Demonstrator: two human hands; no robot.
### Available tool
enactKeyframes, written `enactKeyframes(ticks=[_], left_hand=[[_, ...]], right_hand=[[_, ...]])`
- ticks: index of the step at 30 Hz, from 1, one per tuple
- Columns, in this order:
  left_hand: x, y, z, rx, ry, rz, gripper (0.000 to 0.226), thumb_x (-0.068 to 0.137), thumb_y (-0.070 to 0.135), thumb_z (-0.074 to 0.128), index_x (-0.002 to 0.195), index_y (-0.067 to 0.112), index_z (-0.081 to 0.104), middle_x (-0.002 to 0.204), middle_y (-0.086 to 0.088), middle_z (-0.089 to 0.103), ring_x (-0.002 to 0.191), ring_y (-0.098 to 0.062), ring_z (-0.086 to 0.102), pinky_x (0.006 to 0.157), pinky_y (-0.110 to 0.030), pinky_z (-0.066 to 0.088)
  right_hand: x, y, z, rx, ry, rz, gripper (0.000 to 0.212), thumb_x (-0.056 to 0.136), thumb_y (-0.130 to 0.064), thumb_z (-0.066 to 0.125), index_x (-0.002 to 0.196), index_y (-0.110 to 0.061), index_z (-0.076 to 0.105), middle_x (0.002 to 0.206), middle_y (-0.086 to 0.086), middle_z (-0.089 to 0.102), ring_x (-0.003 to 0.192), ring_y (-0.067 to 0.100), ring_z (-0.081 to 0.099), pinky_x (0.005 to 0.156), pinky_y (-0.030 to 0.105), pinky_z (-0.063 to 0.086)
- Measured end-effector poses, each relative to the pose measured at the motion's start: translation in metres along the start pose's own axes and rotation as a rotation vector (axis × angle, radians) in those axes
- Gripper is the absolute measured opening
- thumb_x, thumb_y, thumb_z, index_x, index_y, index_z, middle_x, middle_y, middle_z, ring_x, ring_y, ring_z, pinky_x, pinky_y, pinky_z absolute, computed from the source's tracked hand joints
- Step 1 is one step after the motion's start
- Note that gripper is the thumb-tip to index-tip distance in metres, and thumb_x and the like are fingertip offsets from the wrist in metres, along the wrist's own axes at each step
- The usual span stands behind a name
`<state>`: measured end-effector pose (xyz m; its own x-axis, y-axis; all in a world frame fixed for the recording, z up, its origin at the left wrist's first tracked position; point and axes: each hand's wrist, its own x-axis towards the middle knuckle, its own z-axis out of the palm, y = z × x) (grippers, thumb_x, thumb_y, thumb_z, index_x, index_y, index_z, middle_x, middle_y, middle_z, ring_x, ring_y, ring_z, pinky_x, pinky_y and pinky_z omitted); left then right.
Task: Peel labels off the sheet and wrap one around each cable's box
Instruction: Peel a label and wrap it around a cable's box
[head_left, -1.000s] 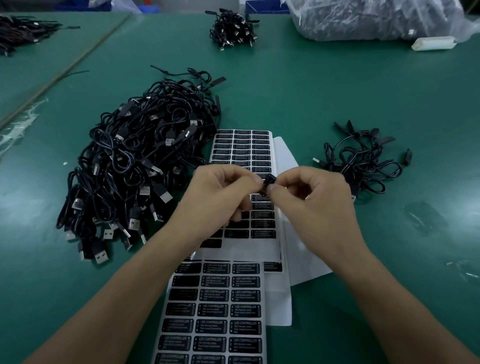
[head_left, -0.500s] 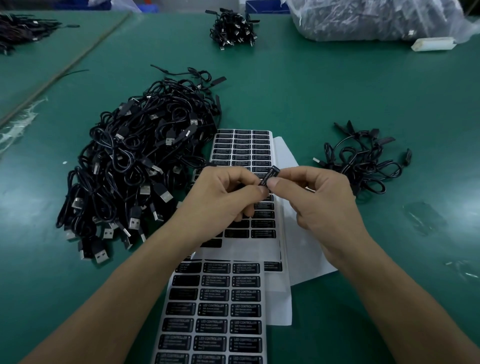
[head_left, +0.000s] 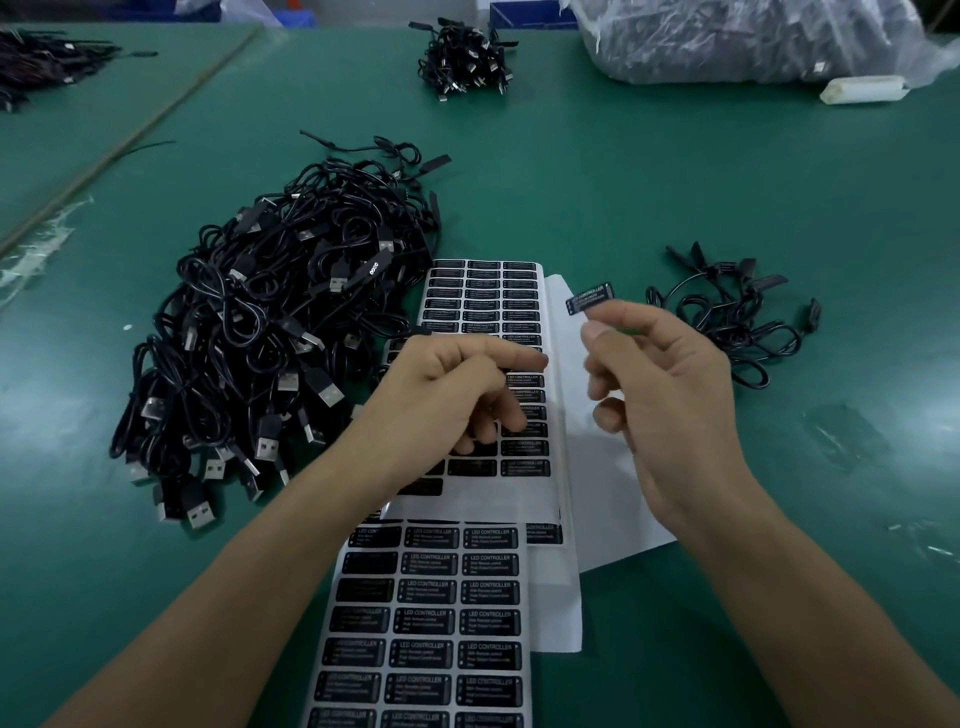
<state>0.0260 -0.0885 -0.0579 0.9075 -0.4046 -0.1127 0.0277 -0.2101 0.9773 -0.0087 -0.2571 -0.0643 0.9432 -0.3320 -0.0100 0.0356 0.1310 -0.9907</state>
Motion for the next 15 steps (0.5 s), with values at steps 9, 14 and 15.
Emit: enactKeyframes(ticks=[9,14,15], left_hand=[[-0.0002,-0.0016,-0.0035,0.016,-0.104,0.079,0.021,0.101,0.007,0.046,0.099,0.027,0.05,0.085,-0.004,0.078,0.052,-0.015,0.063,0.047,-0.019,0.044],[-0.0006,-0.0016,-0.0031,0.011,-0.103,0.069,0.015,0.102,0.009,0.05,0.098,0.021,0.044,0.086,-0.003,0.078,0.056,-0.019,0.069,0.048,-0.02,0.046],[-0.0008,-0.0022,-0.0027,0.028,-0.075,0.073,0.013,0.101,0.011,0.053,0.097,0.021,0.046,0.085,-0.002,0.078,0.058,-0.018,0.07,0.049,-0.02,0.047]], right_hand=[[-0.0008,0.007,0.0039,-0.047,-0.147,0.011,0.05,0.088,-0.013,0.073,0.123,-0.042,0.052,0.08,0.0,0.075,0.076,0.009,0.069,0.072,0.03,0.049],[0.001,0.0089,0.0056,0.023,-0.147,0.019,0.06,0.087,-0.008,0.075,0.135,-0.031,0.046,0.076,0.0,0.073,0.07,0.006,0.066,0.068,0.021,0.05],[0.0012,0.0087,0.0056,0.039,-0.142,0.013,0.062,0.086,-0.007,0.075,0.135,-0.03,0.045,0.075,0.0,0.073,0.07,0.007,0.066,0.067,0.019,0.051]])
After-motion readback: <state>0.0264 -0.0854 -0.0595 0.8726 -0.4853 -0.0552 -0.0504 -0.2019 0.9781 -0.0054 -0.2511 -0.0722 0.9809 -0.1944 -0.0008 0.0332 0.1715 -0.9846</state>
